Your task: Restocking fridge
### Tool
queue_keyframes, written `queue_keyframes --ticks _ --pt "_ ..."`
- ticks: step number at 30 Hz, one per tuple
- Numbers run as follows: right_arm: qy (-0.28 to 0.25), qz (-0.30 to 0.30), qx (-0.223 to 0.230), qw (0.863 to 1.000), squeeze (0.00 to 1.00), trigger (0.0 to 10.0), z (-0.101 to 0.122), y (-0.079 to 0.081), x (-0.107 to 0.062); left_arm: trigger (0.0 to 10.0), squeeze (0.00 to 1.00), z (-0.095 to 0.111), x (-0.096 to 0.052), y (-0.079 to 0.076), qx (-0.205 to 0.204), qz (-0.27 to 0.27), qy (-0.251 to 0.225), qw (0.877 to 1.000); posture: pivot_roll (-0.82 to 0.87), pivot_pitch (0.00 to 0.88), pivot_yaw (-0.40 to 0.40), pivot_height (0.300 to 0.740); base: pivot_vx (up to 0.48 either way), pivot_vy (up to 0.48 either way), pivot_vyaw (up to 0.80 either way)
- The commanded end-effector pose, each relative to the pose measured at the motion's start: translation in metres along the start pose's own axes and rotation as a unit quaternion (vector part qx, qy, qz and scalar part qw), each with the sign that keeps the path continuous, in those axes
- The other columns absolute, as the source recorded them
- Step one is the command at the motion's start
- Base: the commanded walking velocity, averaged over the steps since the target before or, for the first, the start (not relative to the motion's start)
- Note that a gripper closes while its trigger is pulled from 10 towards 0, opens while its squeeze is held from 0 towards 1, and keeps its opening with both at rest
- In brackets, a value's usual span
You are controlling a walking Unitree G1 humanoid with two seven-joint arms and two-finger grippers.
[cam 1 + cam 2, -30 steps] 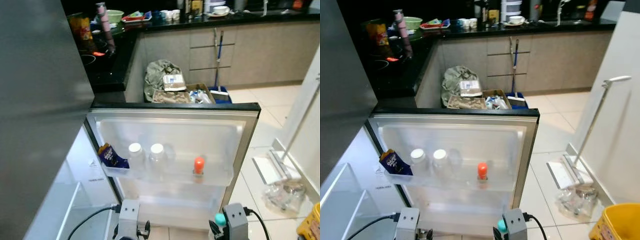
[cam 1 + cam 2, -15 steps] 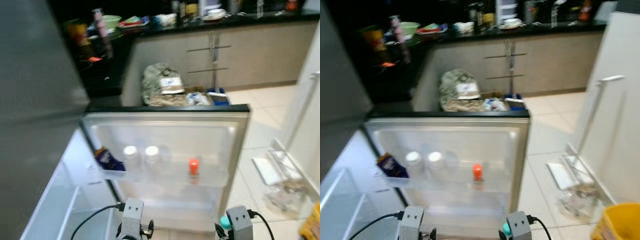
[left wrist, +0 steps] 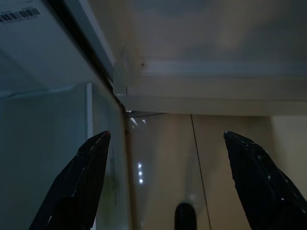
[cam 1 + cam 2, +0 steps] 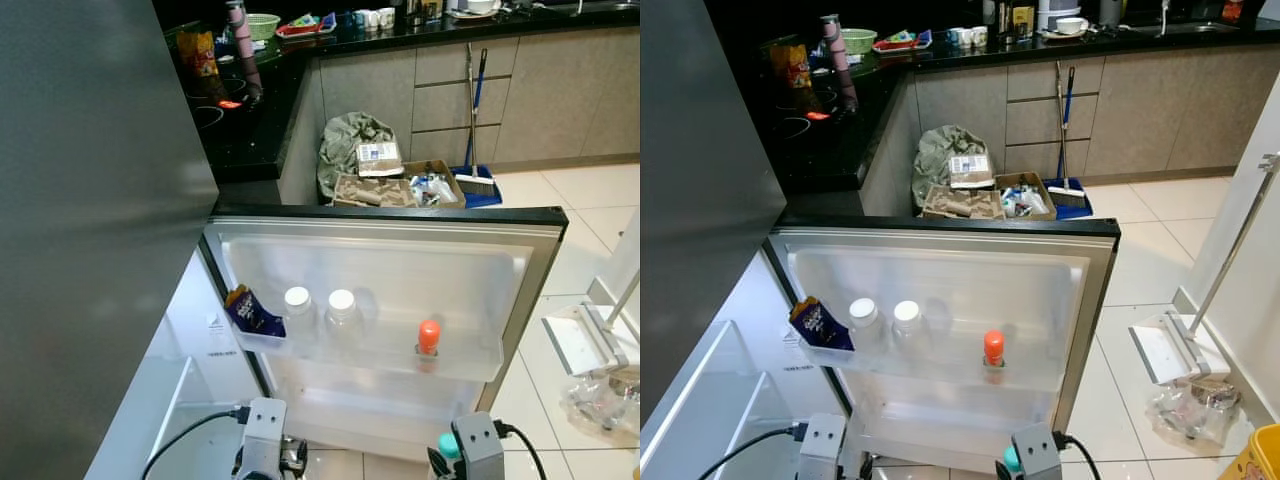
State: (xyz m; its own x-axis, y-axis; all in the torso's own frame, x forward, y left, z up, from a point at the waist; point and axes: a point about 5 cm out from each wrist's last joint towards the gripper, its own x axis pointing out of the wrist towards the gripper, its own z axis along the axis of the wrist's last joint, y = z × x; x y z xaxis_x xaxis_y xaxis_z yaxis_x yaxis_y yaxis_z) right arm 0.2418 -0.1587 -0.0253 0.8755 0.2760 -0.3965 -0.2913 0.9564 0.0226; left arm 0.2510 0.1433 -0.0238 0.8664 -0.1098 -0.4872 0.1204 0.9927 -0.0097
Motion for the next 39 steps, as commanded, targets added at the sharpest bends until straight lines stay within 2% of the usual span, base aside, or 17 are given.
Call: queue_keyframes --ticks 1,7,12,29,35,39 --pt "0.002 -0.003 0.005 1.0 0.0 10.0 -0.002 -0.002 -0.002 10.0 0.0 -0.006 -0.002 0.003 -0.002 0.009 0.01 1.0 -0.07 0.114 0.075 0.74 0.0 -0.48 0.0" --pt "0.001 -0.003 0.006 1.0 0.0 10.0 -0.002 -0.002 -0.002 10.0 0.0 -0.006 -0.002 0.004 -0.006 0.012 0.008 1.0 -0.07 0.114 0.075 0.74 0.0 -0.48 0.0" --pt "0.001 -0.003 0.007 1.0 0.0 10.0 -0.003 -0.001 -0.003 10.0 0.0 -0.007 -0.002 0.011 -0.023 0.048 0.015 0.998 -0.07 0.113 0.077 0.74 0.0 0.0 0.0" --pt "-0.002 -0.001 0.008 1.0 0.0 10.0 -0.002 0.0 -0.002 10.0 0.0 -0.007 -0.002 0.012 -0.032 0.039 0.019 0.999 -0.06 0.111 0.079 0.74 0.0 0.0 0.0" --pt "-0.003 -0.002 0.009 1.0 0.0 10.0 -0.002 0.001 -0.002 10.0 0.0 -0.008 -0.002 0.012 -0.034 0.033 0.024 0.999 -0.07 0.113 0.082 0.74 0.0 0.463 0.0" --pt "-0.003 -0.002 0.009 1.0 0.0 10.0 -0.002 0.001 -0.002 10.0 0.0 -0.008 -0.002 0.011 -0.024 0.029 0.02 0.999 -0.07 0.113 0.082 0.74 0.0 0.0 0.0"
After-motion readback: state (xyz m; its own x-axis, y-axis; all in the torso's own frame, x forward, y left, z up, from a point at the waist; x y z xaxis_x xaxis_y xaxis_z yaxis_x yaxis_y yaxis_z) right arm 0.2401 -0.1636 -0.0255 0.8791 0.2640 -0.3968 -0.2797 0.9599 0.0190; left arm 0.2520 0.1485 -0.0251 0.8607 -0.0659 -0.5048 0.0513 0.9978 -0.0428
